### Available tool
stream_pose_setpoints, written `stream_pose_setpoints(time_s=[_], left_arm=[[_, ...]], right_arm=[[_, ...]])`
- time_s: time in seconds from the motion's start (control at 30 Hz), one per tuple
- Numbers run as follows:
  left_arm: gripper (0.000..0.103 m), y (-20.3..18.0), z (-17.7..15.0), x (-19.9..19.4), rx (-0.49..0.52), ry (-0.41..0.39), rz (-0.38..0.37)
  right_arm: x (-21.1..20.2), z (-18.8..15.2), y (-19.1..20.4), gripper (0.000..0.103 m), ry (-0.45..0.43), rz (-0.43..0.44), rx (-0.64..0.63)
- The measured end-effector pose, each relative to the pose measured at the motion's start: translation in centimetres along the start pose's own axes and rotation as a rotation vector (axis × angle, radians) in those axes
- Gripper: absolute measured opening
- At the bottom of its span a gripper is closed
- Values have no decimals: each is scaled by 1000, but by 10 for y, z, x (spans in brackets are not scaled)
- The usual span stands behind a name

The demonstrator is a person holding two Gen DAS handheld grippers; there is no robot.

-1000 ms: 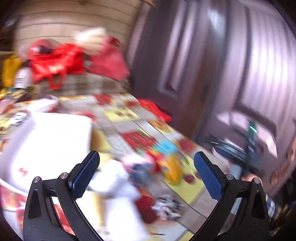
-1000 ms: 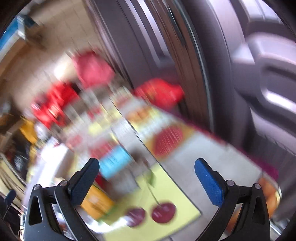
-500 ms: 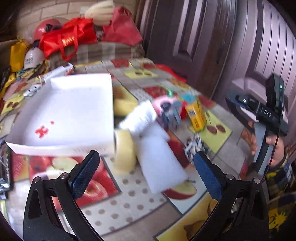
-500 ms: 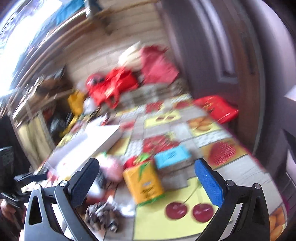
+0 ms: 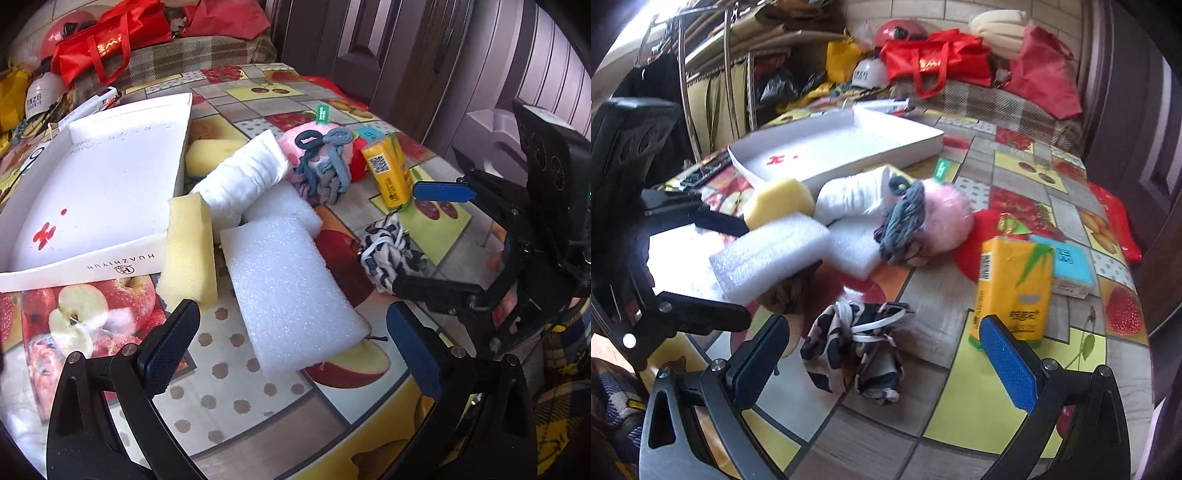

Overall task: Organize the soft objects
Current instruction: 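Grasp the white foam sheet with the left tool while the right tool grasps the patterned cloth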

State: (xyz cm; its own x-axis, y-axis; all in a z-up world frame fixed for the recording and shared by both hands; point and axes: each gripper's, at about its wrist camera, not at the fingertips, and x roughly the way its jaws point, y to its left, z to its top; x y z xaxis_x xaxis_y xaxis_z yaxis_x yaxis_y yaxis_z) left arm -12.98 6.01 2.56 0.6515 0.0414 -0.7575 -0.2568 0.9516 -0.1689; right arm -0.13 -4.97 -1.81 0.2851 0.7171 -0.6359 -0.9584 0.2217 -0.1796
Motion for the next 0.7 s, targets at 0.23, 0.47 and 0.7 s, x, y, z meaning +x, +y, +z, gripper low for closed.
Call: stream_pose_setpoints(time_s=[0.23, 0.47, 0.7], left_arm=[[56, 3, -2, 10, -5, 45, 1], [55, 1, -7, -7, 6, -26, -6], [55, -1, -8, -39, 32, -179, 33]], right_arm=[[20, 0, 12, 71, 89, 16, -40], [11, -4, 2, 42, 67, 54, 30], [-30, 6, -5, 38, -104, 42, 84]])
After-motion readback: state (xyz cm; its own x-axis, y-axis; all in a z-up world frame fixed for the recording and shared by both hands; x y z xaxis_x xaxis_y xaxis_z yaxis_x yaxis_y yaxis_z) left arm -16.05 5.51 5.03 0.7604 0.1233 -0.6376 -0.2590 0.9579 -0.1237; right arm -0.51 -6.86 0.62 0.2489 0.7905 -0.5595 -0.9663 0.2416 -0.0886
